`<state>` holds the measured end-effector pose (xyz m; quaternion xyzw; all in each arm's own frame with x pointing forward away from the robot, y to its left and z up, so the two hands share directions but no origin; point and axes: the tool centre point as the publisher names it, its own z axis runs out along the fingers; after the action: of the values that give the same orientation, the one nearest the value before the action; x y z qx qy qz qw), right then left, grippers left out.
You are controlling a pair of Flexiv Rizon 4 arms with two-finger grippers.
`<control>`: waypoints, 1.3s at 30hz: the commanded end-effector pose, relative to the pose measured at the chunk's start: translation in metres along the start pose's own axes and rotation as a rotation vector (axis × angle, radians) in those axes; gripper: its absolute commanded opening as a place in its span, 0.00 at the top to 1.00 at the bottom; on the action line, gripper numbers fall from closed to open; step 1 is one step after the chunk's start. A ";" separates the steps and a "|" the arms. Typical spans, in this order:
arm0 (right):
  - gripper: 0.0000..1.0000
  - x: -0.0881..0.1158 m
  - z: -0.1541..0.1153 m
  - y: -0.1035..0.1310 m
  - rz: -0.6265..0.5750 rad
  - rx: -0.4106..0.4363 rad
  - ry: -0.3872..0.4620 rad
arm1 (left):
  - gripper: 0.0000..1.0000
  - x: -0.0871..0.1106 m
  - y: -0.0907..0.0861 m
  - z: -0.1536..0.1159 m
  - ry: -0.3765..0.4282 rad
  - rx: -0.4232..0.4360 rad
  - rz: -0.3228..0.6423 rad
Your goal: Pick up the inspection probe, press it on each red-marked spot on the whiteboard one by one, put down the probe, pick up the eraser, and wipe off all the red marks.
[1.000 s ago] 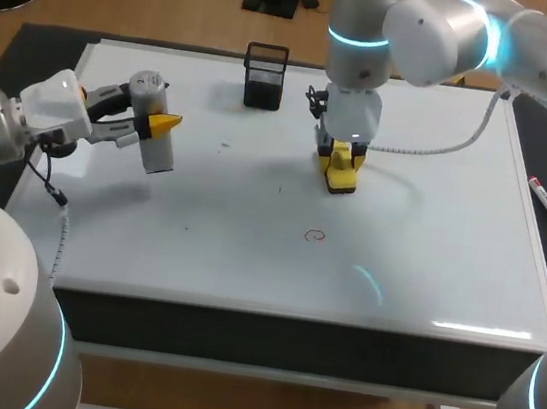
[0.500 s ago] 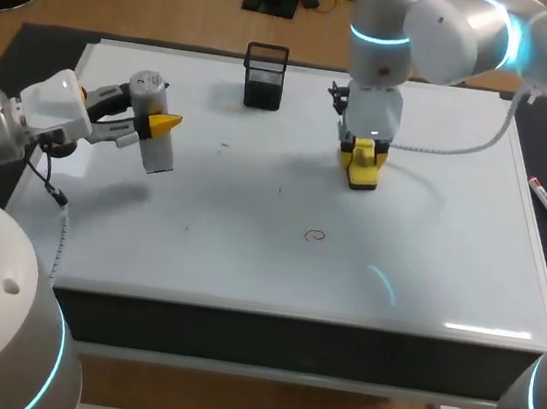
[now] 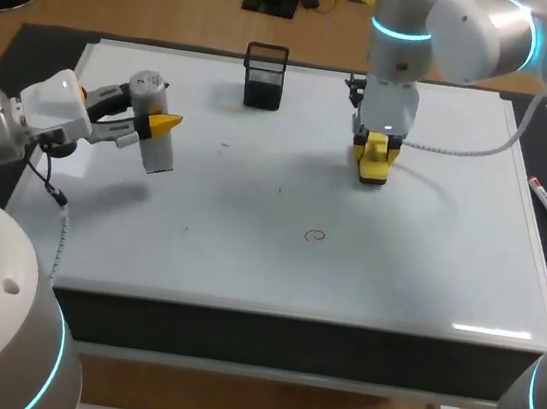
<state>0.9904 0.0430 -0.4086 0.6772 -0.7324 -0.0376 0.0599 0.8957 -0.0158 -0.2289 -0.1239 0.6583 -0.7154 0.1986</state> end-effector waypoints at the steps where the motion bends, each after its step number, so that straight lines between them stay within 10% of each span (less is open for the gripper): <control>1: 1.00 0.026 -0.022 -0.016 0.031 -0.001 -0.021 | 1.00 0.000 0.001 0.000 -0.002 0.006 0.002; 19: 1.00 0.109 -0.043 -0.072 0.218 0.035 0.008 | 1.00 0.000 0.001 0.000 -0.002 0.006 0.002; 39: 1.00 0.113 -0.045 -0.076 0.247 0.036 -0.011 | 1.00 0.000 0.001 0.000 -0.002 0.006 0.002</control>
<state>1.0625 -0.0740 -0.3708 0.5817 -0.8118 -0.0212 0.0469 0.8958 -0.0159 -0.2290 -0.1239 0.6583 -0.7155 0.1986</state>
